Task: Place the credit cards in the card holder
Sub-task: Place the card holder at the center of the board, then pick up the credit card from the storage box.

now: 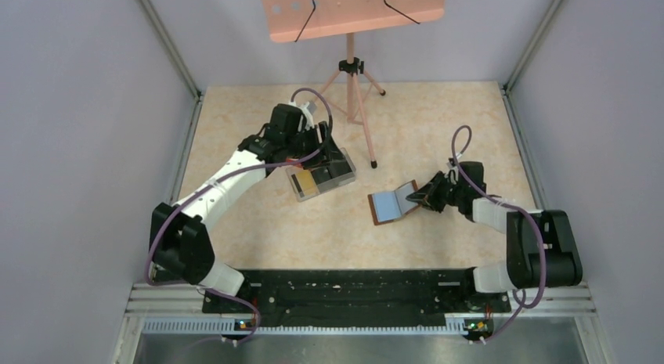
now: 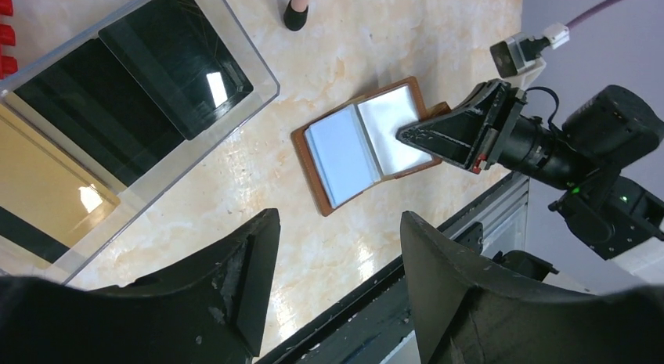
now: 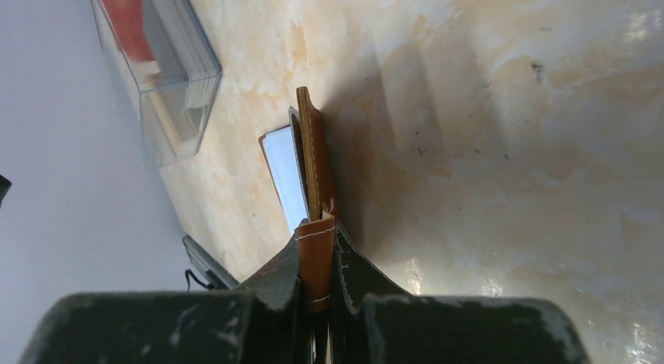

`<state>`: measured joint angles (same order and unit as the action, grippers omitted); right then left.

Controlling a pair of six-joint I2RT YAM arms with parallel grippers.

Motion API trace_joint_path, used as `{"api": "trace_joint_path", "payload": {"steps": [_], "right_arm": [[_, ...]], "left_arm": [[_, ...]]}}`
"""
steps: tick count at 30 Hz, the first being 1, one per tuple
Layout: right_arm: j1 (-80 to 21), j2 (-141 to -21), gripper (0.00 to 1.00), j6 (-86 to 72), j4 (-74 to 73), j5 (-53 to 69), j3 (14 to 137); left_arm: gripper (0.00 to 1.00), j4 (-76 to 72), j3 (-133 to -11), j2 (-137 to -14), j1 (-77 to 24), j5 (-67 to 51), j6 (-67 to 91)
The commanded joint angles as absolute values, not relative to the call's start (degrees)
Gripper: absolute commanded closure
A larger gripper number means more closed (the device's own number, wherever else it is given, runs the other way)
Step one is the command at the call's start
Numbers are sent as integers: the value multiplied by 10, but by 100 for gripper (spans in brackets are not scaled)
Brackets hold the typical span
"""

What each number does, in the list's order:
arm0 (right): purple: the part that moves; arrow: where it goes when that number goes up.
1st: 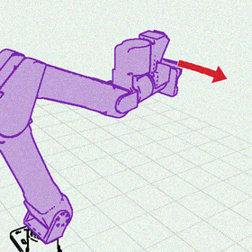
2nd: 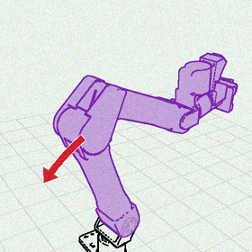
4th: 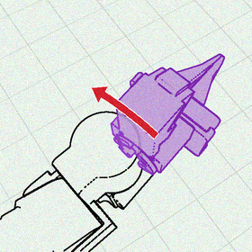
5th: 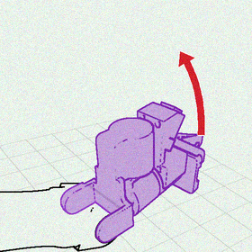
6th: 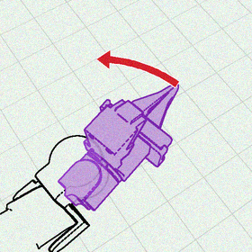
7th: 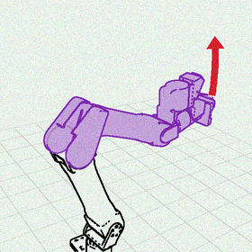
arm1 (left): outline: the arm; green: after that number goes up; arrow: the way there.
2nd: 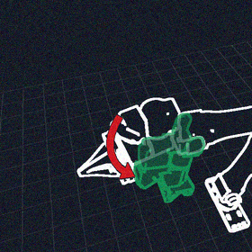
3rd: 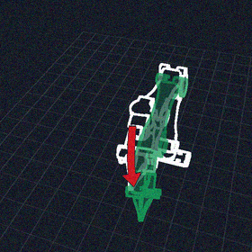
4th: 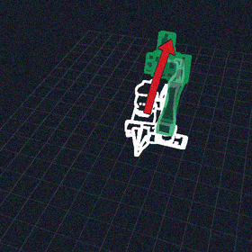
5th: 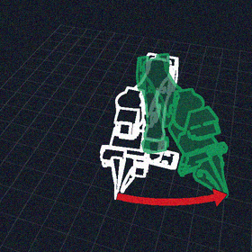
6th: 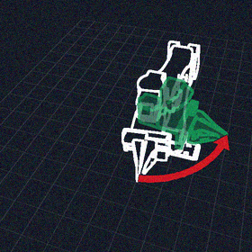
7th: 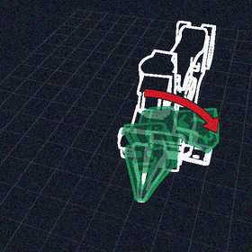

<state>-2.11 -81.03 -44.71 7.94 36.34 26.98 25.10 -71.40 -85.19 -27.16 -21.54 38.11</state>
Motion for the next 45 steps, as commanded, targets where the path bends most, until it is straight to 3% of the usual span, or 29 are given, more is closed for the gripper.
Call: {"api": "trace_joint_path", "payload": {"steps": [1,3,5,12,14,16,21,31,45], "right_arm": [[-16,-761,100,-445,42,305,277],[-16,-747,100,-444,21,301,272],[-16,-732,93,-447,10,300,267],[-16,-700,25,-404,-113,255,313],[-16,-689,12,-381,-156,224,349],[-16,-685,7,-356,-190,197,384],[-34,-736,6,-282,-231,185,478],[-166,-912,14,-227,-254,219,680],[-222,-1142,29,-240,-201,377,849]], "left_arm": [[36,231,-713,-863,-269,-202,406],[35,238,-715,-866,-263,-196,406],[35,242,-717,-867,-255,-192,402],[34,255,-724,-890,-217,-222,387],[35,254,-724,-905,-208,-235,384],[36,254,-725,-924,-200,-248,383],[41,261,-747,-975,-194,-261,373],[46,240,-770,-1055,-195,-233,388],[50,220,-789,-1119,-217,-197,403]]}}
